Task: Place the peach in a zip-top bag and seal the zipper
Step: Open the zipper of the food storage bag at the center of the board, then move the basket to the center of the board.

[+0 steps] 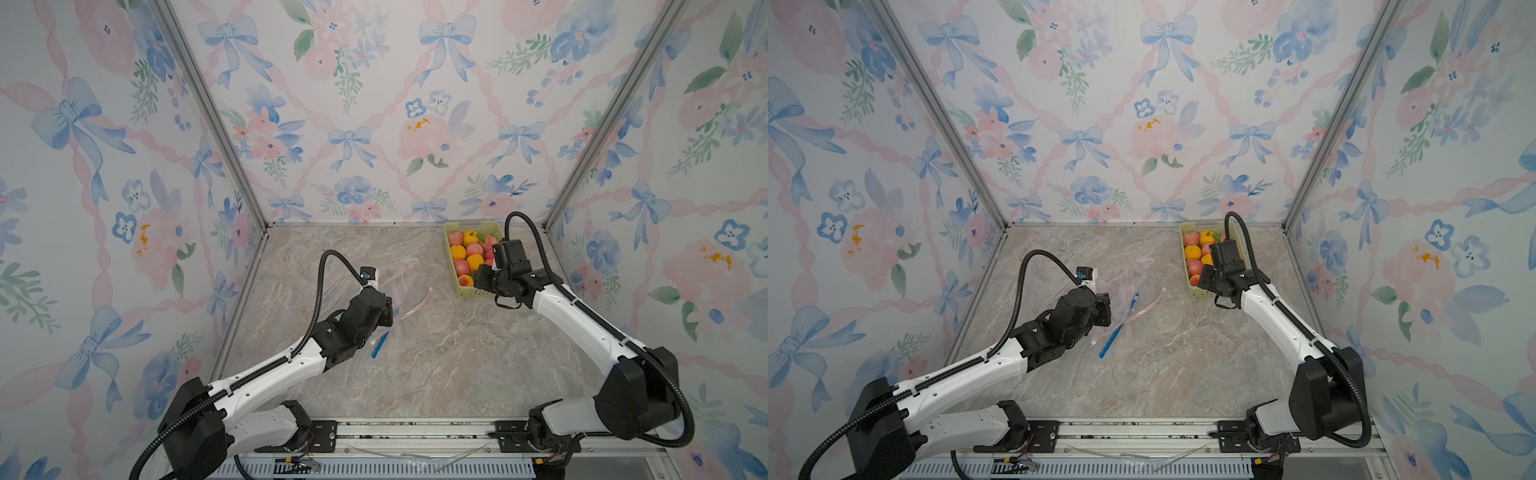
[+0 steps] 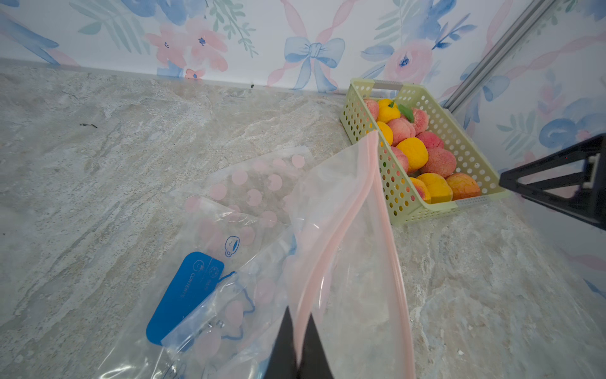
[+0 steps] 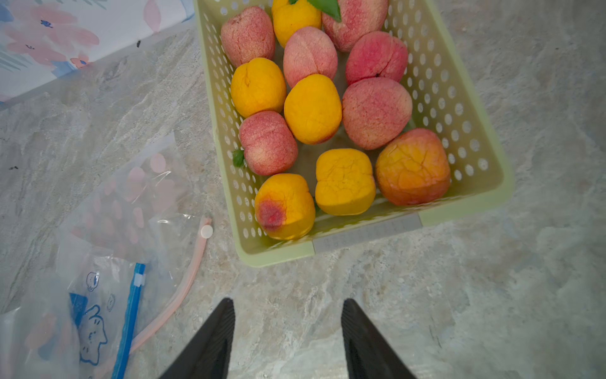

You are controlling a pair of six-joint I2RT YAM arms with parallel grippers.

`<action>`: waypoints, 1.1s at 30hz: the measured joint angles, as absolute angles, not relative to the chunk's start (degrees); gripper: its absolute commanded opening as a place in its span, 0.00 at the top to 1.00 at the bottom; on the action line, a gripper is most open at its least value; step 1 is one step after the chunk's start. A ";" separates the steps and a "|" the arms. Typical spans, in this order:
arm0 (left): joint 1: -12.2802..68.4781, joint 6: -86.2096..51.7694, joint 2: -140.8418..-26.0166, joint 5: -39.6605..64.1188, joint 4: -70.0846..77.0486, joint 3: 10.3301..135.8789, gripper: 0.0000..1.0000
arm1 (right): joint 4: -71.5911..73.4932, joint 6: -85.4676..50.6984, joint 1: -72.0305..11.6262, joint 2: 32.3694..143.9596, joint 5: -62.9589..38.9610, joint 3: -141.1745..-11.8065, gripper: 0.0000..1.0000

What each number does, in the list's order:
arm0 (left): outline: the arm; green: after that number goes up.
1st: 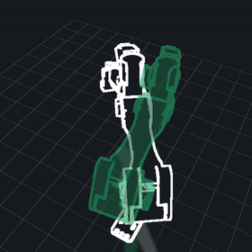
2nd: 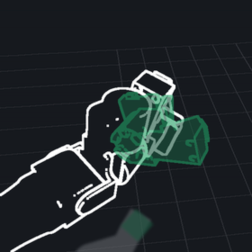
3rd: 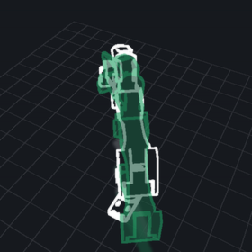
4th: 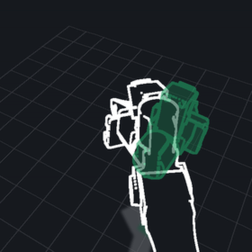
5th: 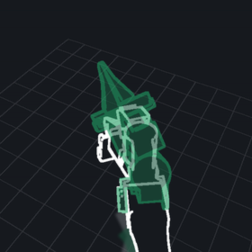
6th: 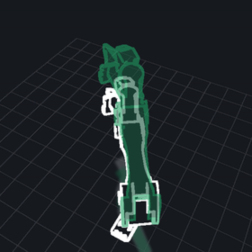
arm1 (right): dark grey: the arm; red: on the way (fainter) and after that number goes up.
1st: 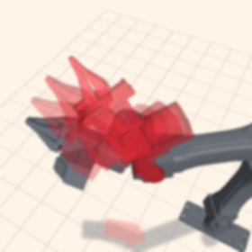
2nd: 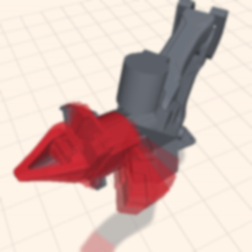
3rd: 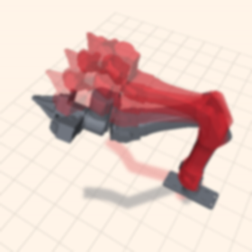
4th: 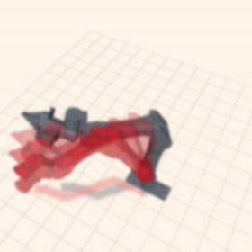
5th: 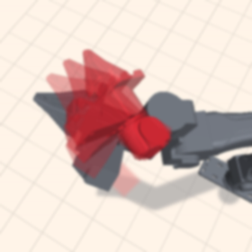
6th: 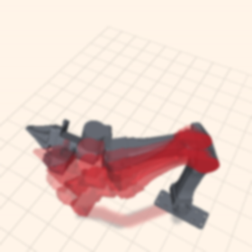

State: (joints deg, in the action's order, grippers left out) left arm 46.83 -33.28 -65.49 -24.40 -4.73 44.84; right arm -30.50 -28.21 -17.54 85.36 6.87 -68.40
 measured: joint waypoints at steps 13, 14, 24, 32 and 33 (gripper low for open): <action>46.04 -33.01 -66.46 -26.92 -7.49 47.48 1.00 | -37.36 -21.37 -17.47 109.01 4.01 -84.42 0.49; 45.91 -33.01 -66.41 -27.27 -7.81 47.48 1.00 | -37.65 -21.02 -17.69 109.36 4.05 -84.42 0.49; 44.86 -30.13 -56.51 -33.56 -10.70 47.22 1.00 | -38.09 -20.38 -23.31 105.49 4.03 -78.15 0.51; 44.53 -28.97 -52.60 -37.10 -11.14 46.35 1.00 | -37.89 -23.73 -32.21 94.48 4.64 -66.67 0.51; 44.53 -28.97 -52.90 -37.08 -11.35 46.17 1.00 | -37.74 -24.58 -33.34 92.73 4.75 -65.10 0.51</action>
